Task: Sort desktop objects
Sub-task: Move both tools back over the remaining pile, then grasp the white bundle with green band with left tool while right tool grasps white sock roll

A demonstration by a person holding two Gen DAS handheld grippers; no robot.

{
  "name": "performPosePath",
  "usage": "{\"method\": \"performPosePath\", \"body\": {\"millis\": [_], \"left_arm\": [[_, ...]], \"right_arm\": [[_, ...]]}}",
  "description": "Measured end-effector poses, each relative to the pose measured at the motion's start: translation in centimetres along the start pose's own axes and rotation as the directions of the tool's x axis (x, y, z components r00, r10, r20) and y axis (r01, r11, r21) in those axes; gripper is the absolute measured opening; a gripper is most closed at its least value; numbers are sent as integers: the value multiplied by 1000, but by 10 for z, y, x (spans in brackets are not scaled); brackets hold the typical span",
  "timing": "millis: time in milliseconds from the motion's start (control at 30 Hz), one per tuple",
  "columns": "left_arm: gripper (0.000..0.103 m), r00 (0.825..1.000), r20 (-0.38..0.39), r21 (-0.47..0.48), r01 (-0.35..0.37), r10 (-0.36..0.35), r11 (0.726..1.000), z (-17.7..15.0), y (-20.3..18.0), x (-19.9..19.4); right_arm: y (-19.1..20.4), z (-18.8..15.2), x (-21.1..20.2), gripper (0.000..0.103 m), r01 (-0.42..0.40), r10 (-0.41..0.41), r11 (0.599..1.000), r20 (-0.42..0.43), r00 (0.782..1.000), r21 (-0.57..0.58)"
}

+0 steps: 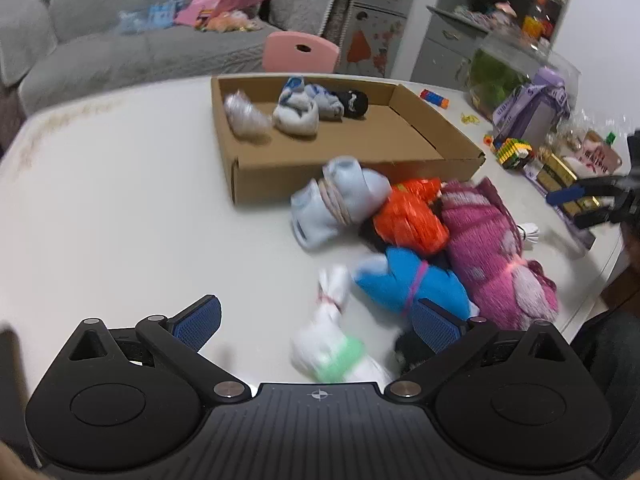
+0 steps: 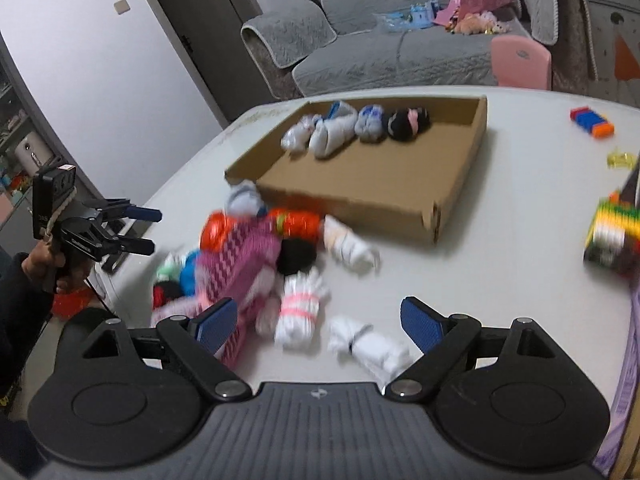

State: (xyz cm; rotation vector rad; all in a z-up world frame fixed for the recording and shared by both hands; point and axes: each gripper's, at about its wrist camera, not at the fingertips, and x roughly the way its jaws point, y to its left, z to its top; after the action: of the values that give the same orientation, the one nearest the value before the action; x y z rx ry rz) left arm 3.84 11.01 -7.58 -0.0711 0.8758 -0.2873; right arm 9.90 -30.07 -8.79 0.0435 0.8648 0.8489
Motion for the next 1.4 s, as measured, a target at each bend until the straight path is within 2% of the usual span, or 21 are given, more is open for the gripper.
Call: {"method": "performPosePath", "body": {"millis": [200,333,533,700,800,933,1000,1133,1267,1400], "left_arm": [[102,1000,4,-104,-11,11,995,-24,-10,6],[102,999,16,-103,-36,38,994,-32,-17,11],[102,999,17,-156,-25,28,988,-33,-11,14],[102,999,23,-258,33,-28,966,-32,-1,16],[102,998,32,-292,56,-49,955,-30,1,18],[102,999,19,-283,30,-25,959,-29,-3,23],[102,999,20,-290,29,-24,957,-29,-3,23],[97,999,23,-312,34,-28,949,-30,-1,21],[81,998,35,-354,53,-43,934,-33,3,17],[74,997,42,-406,82,-71,910,-35,8,17]], "right_arm": [[7,-7,21,84,52,-54,994,-13,998,-96],[7,-7,31,84,68,-68,993,5,998,-98],[12,-23,33,78,92,-91,981,10,996,-168],[14,-28,37,78,98,-103,976,-14,995,-193],[14,-29,40,71,120,-125,972,-12,992,-202],[11,-30,43,70,123,-128,974,-15,992,-192],[11,-30,46,61,124,-131,974,-22,991,-192],[11,-31,48,57,123,-129,974,-22,991,-192],[11,-32,47,56,116,-122,976,-20,992,-185],[11,-32,48,52,111,-116,978,-22,993,-179]]}}
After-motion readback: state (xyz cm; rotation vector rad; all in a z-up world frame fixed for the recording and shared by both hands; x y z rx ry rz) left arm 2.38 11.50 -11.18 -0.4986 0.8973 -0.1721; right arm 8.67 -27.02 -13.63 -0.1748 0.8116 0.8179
